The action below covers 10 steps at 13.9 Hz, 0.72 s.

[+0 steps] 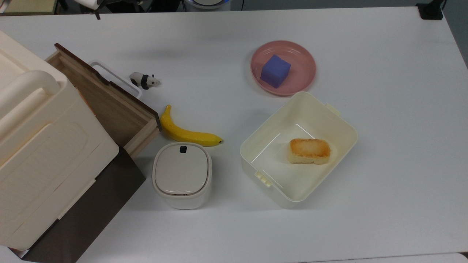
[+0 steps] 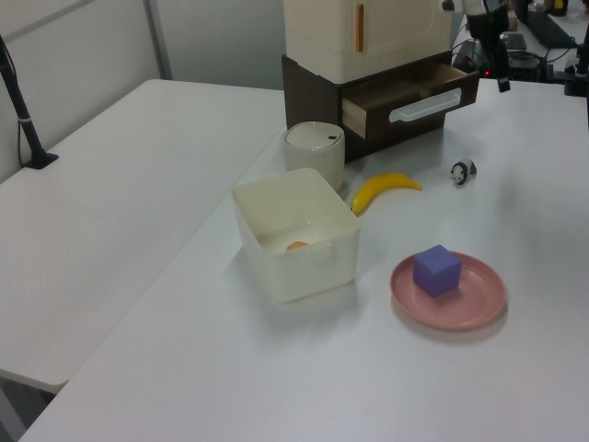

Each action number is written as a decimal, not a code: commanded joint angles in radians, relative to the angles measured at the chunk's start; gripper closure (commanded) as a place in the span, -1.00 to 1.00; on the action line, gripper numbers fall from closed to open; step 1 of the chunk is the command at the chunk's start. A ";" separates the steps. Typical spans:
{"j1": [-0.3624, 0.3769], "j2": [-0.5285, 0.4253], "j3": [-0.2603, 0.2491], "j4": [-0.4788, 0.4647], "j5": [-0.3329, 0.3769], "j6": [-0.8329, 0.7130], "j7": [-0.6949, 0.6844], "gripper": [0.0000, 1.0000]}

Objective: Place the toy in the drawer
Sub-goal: 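Move the gripper down over the panda toy beside the drawer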

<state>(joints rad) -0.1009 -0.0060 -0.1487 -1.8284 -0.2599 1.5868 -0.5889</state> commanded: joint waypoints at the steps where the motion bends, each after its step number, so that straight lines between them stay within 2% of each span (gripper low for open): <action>1: -0.005 -0.025 -0.020 -0.142 -0.050 0.135 -0.048 -0.95; 3: -0.005 -0.022 -0.020 -0.225 -0.062 0.273 0.015 -0.93; 5: 0.000 -0.014 -0.020 -0.296 -0.105 0.381 0.096 -0.93; 8: 0.016 0.038 -0.008 -0.315 -0.197 0.435 0.202 -0.93; 10: 0.044 0.061 -0.008 -0.312 -0.202 0.456 0.242 -0.93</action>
<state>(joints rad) -0.0940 0.0359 -0.1547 -2.1268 -0.4310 2.0014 -0.4203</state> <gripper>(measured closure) 0.035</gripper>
